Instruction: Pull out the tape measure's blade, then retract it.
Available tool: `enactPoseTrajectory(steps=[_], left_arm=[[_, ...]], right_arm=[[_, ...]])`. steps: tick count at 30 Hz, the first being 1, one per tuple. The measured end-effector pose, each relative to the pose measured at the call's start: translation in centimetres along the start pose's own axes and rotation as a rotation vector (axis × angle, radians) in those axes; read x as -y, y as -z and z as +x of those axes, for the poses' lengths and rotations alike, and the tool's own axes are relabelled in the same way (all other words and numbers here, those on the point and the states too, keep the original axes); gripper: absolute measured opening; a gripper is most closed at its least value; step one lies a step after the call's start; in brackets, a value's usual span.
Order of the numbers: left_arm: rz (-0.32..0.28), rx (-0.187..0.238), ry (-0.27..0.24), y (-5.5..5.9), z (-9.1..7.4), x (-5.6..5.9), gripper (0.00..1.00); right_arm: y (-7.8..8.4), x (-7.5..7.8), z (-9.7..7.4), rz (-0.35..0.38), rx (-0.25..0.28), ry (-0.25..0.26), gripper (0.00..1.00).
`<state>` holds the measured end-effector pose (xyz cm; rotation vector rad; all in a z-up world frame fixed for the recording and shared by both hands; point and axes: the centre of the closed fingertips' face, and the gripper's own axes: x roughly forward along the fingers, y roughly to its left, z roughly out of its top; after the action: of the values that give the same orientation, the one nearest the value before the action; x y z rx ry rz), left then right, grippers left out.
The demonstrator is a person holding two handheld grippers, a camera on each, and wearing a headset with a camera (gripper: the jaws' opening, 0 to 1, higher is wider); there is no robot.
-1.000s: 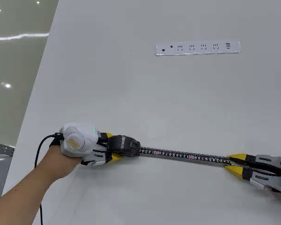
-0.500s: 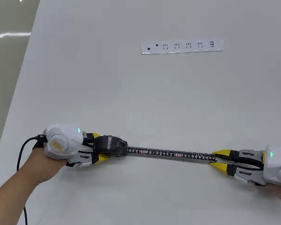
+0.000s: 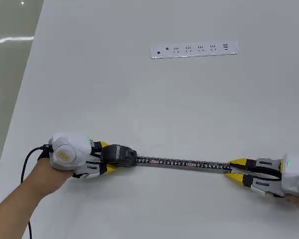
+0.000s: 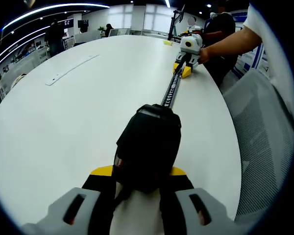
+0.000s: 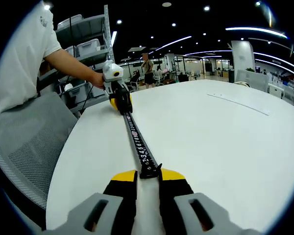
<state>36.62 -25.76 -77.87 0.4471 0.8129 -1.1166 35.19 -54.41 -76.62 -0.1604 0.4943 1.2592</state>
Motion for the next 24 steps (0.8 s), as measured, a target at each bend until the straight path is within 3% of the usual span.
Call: enactPoseTrajectory(steps=[5, 11, 17, 24], left_arm=[[0.018, -0.025, 0.0, 0.2, 0.1, 0.0, 0.33], [-0.003, -0.04, -0.016, 0.4, 0.0, 0.1, 0.44], [-0.037, -0.032, -0.033, 0.3, -0.4, -0.1, 0.5], [-0.061, -0.023, -0.058, 0.1, -0.9, -0.3, 0.53]], right_arm=[[-0.2, -0.6, 0.0, -0.003, -0.009, -0.009, 0.22], [-0.3, -0.7, 0.0, 0.004, -0.021, -0.004, 0.24], [0.1, -0.1, -0.2, 0.051, -0.05, 0.028, 0.35], [0.5, 0.0, -0.3, 0.053, -0.058, 0.04, 0.38]])
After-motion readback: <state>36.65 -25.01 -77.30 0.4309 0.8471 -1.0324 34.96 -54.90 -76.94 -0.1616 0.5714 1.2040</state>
